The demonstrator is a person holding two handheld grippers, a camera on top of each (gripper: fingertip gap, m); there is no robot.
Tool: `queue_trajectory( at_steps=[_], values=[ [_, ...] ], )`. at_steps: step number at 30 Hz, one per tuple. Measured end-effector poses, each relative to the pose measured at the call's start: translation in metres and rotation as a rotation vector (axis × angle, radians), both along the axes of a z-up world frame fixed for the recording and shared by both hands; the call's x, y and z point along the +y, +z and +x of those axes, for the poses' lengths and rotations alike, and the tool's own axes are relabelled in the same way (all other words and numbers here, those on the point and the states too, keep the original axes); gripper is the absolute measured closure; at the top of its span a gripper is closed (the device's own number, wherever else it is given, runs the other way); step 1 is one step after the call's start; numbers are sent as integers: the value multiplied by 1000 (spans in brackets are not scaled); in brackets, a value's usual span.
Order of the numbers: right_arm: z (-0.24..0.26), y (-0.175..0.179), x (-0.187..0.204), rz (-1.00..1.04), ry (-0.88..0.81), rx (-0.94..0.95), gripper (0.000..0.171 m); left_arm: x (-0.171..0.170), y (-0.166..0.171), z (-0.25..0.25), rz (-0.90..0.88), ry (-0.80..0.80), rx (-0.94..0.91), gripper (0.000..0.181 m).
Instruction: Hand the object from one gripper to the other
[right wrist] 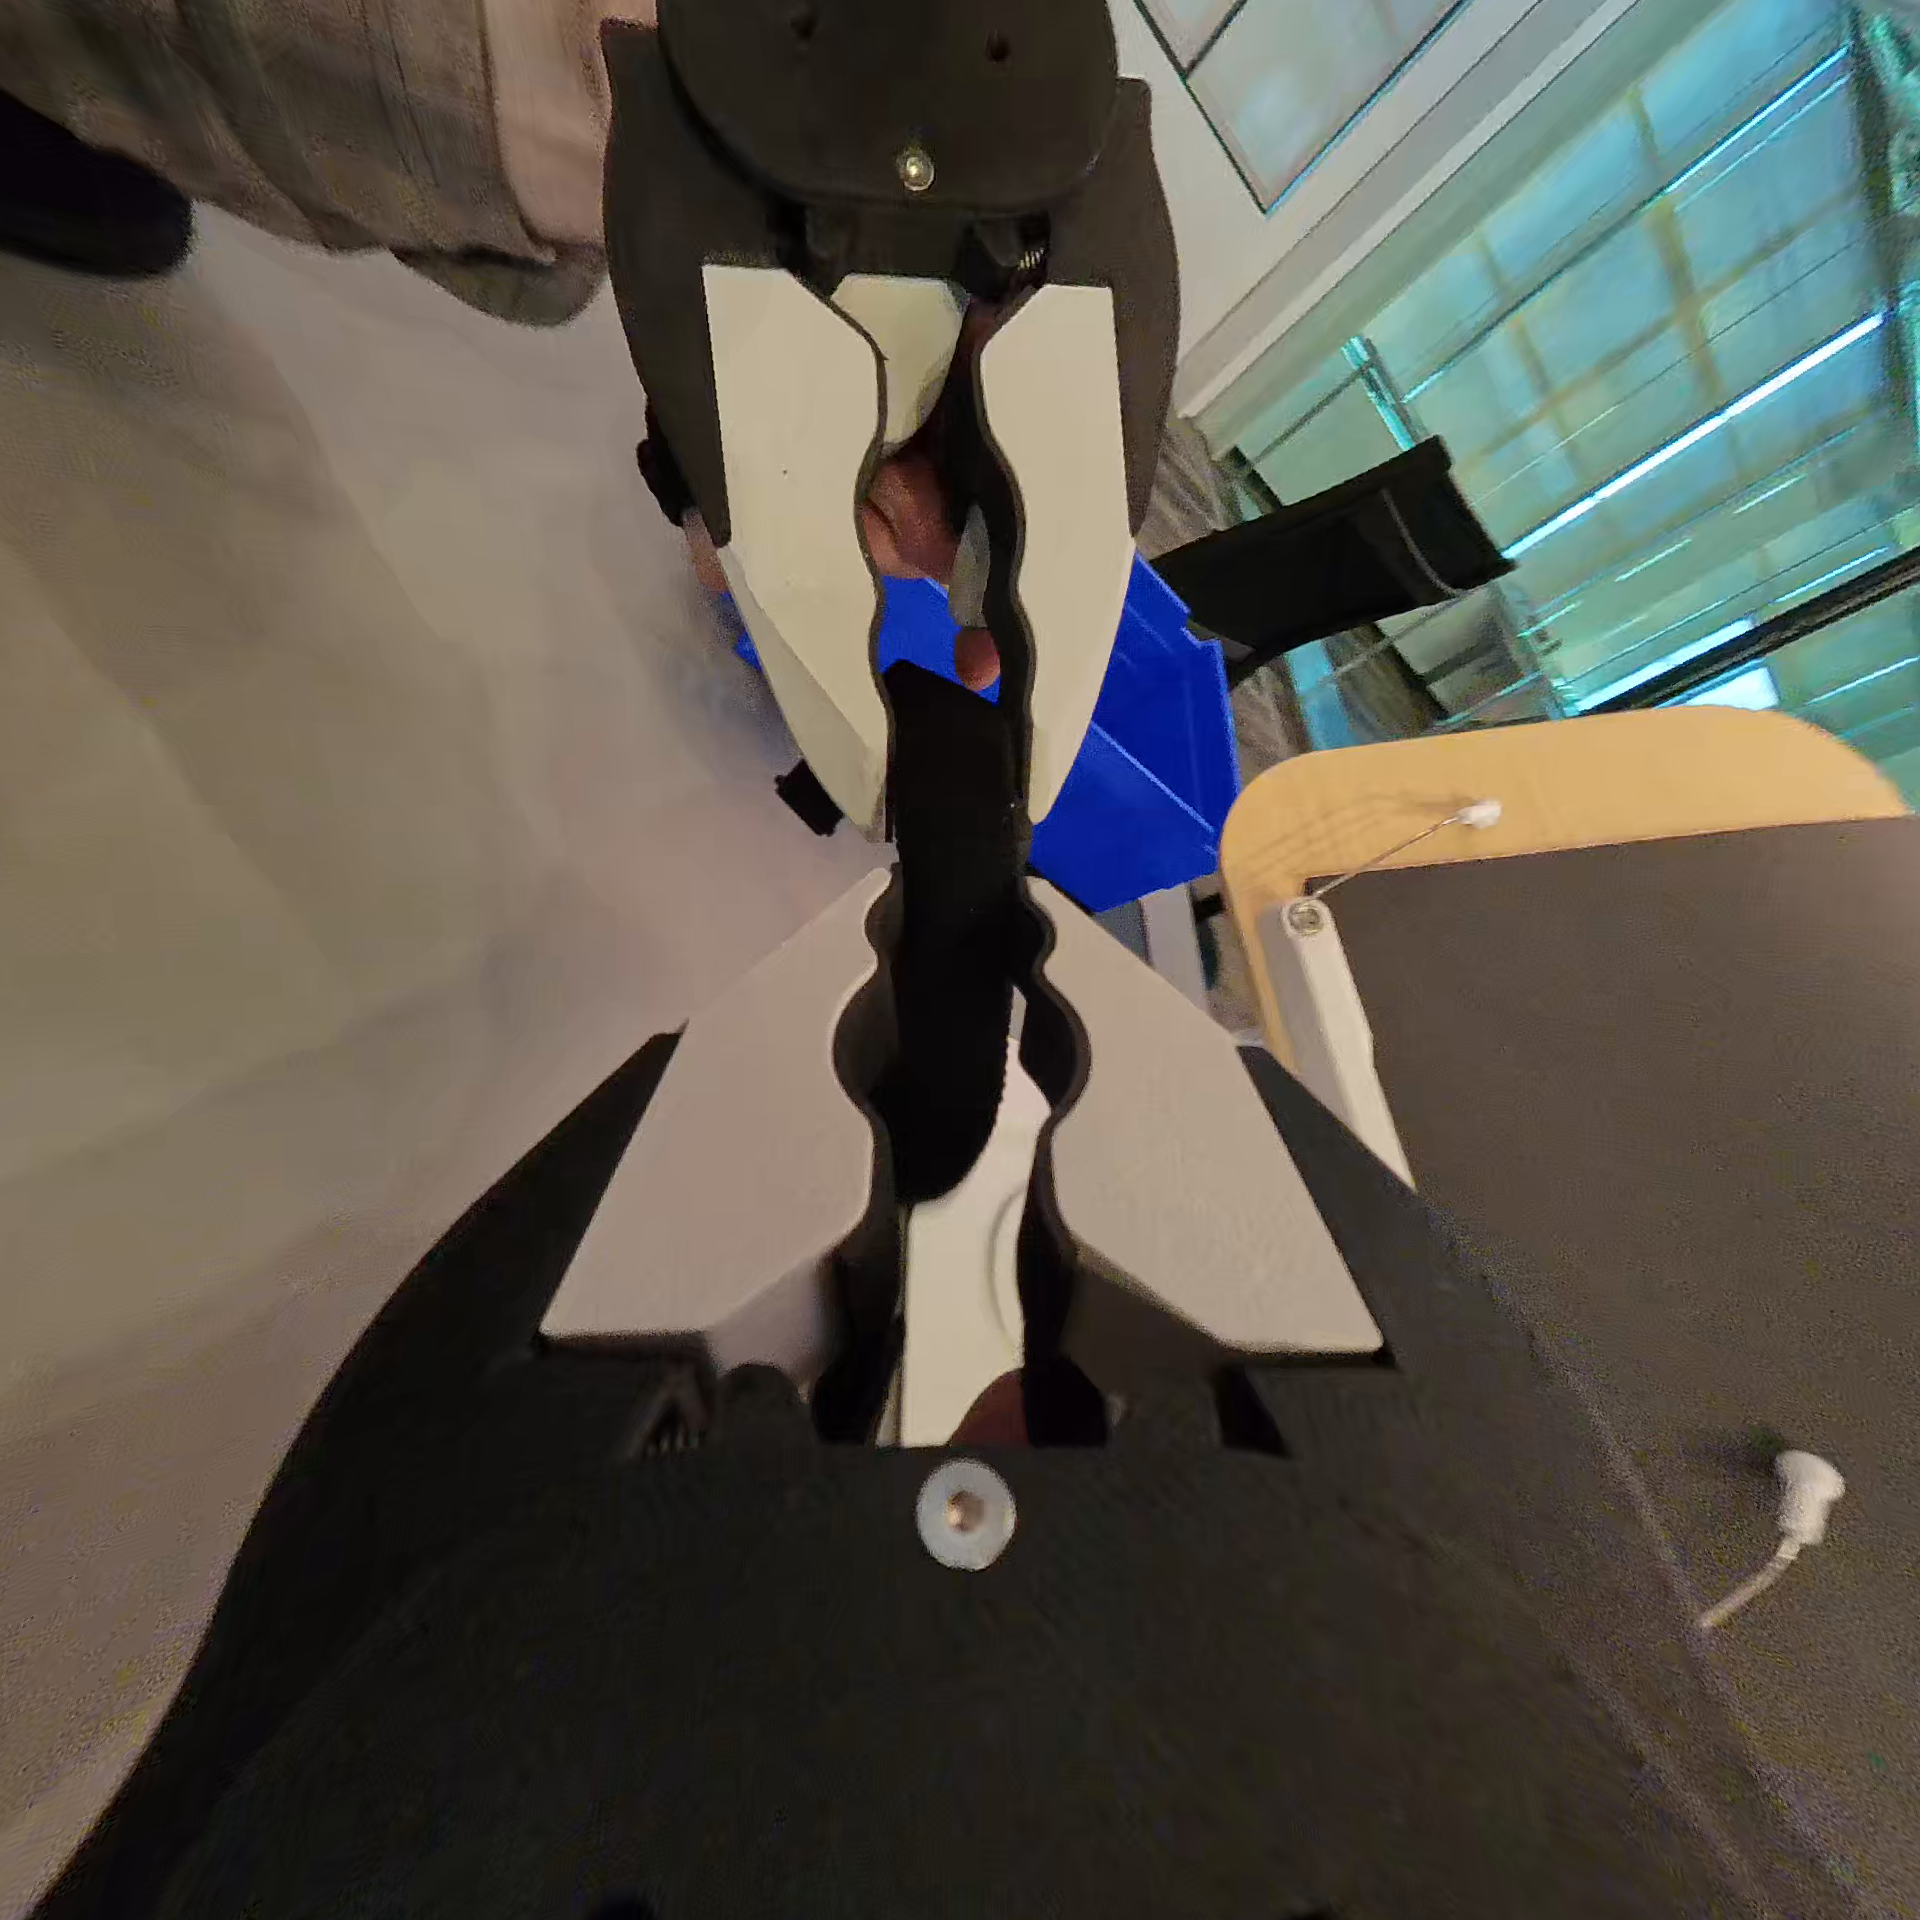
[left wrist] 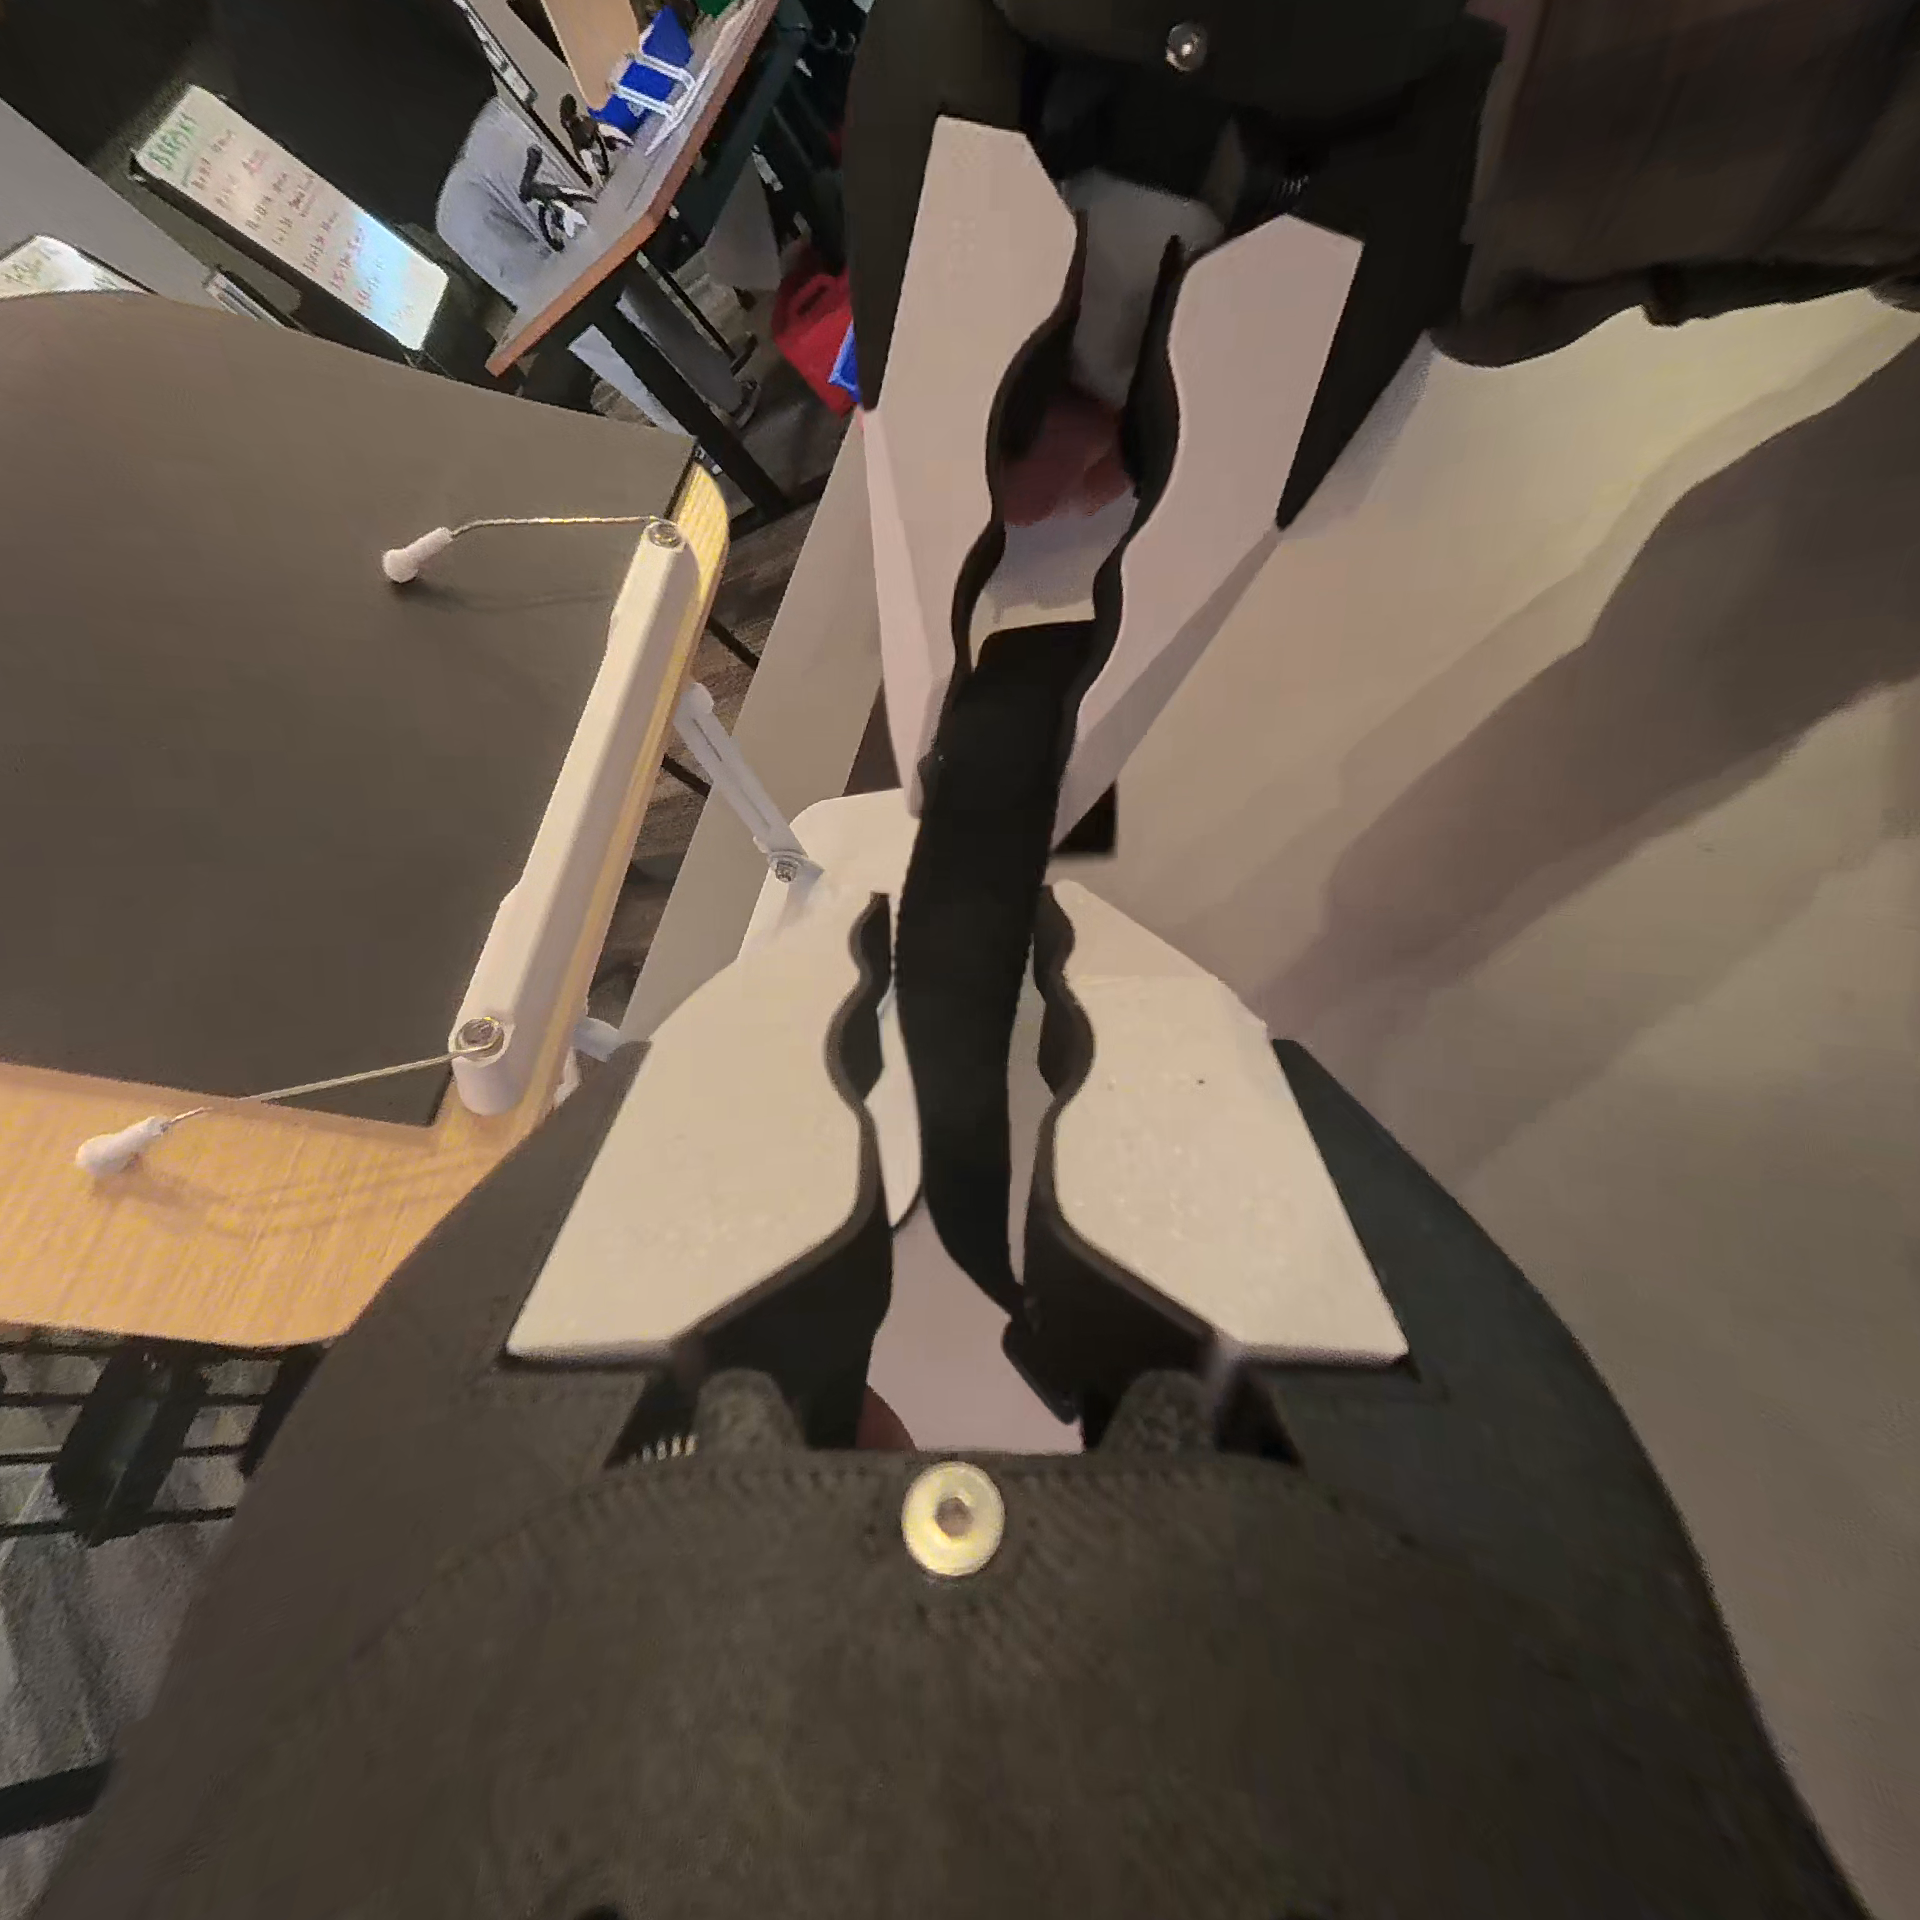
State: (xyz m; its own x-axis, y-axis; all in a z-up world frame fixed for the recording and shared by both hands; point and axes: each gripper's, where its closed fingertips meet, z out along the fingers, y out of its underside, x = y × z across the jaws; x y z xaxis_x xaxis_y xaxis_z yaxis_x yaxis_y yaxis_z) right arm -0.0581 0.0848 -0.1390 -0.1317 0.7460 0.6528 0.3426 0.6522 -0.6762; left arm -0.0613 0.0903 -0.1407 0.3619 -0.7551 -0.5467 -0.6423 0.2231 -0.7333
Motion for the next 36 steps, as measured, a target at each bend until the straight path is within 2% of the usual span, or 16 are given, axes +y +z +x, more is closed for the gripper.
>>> queue_trajectory(
  at_steps=[6, 10, 15, 18, 23, 28, 30, 31, 34, 36],
  values=[
    [3, 2, -4, -157, 45, 16, 157, -6, 5, 2, -75, -56, -99, 156],
    [4, 8, -4, -318, 74, 63, 157, -8, 12, 3, -137, -87, -191, 147],
    [7, 25, -2, -518, 125, 170, 157, -9, 27, 0, -221, -128, -362, 155],
    [6, 35, 2, -608, 136, 244, 157, -9, 29, 0, -247, -135, -405, 156],
    [1, 53, 15, -712, 108, 405, 157, -3, 21, 3, -229, -90, -353, 134],
    [-6, 58, 19, -716, 80, 516, 157, 0, 9, 15, -253, -58, -329, 125],
    [-8, 60, 17, -710, 82, 536, 157, 0, 8, 18, -263, -60, -350, 130],
    [-8, 61, 16, -698, 85, 542, 157, 1, 10, 19, -260, -59, -369, 139],
    [-6, 65, 15, -689, 98, 563, 157, 1, 8, 18, -258, -58, -369, 151],
    [-3, 66, 16, -677, 99, 568, 158, 3, 11, 16, -248, -52, -378, 155]
  ],
)
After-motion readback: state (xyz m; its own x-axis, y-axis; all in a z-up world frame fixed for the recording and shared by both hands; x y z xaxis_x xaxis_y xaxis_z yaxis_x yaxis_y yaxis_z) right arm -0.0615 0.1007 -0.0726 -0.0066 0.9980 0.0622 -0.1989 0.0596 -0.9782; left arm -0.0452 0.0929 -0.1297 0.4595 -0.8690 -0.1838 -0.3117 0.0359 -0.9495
